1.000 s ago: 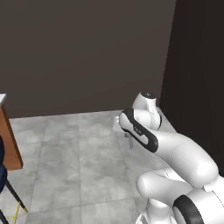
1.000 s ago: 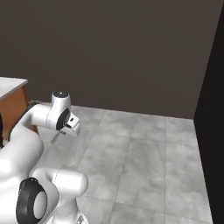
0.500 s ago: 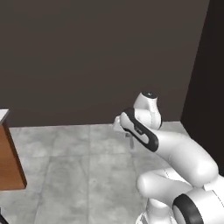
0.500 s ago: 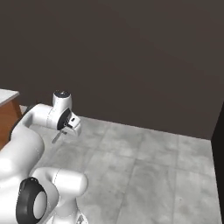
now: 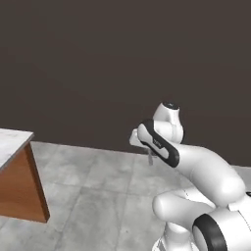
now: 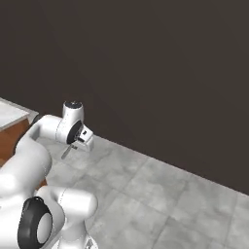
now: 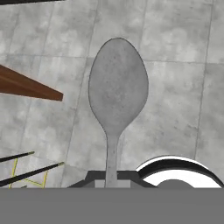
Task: Take the fork and place it on the left side of the plate. Then take the spoon and place it on the right side of the plate. Make sure they're directly next to the plate.
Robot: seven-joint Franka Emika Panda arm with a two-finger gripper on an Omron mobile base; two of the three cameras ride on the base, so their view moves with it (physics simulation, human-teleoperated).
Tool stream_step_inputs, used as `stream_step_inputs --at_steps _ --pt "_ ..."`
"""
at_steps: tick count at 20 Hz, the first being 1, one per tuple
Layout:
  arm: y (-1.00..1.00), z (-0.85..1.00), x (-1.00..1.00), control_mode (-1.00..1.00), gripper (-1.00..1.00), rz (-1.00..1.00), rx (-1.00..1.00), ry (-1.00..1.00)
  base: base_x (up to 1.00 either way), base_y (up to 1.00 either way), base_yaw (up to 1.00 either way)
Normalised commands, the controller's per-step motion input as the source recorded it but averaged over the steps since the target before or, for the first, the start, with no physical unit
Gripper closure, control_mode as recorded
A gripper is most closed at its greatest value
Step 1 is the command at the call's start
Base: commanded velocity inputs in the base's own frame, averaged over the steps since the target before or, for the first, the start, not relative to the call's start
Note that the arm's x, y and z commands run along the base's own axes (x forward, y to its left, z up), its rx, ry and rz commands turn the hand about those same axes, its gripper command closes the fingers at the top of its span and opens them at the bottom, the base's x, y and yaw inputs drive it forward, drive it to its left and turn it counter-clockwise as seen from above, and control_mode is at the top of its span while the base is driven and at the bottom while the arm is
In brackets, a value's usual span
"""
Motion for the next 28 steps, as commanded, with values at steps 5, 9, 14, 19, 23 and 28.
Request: stream_step_inputs --at_steps 5,9,14,19,23,28 --pt "0.00 0.00 0.00 1.00 1.00 0.00 0.00 0.00 1.00 -0.27 0.52" --pt "0.00 0.00 0.00 1.00 1.00 0.00 0.00 0.00 1.00 -0.19 0.42" --pt "0.00 0.00 0.00 1.00 1.00 0.00 0.00 0.00 1.00 -0.21 0.44" --pt "0.00 0.00 0.00 1.00 1.00 0.00 0.00 0.00 1.00 -0.09 0.51" --pt "0.00 0.00 0.00 1.00 1.00 0.00 0.00 0.00 1.00 -0.16 0.57" --pt "0.00 0.00 0.00 1.00 1.00 0.00 0.00 0.00 1.00 -0.22 0.49"
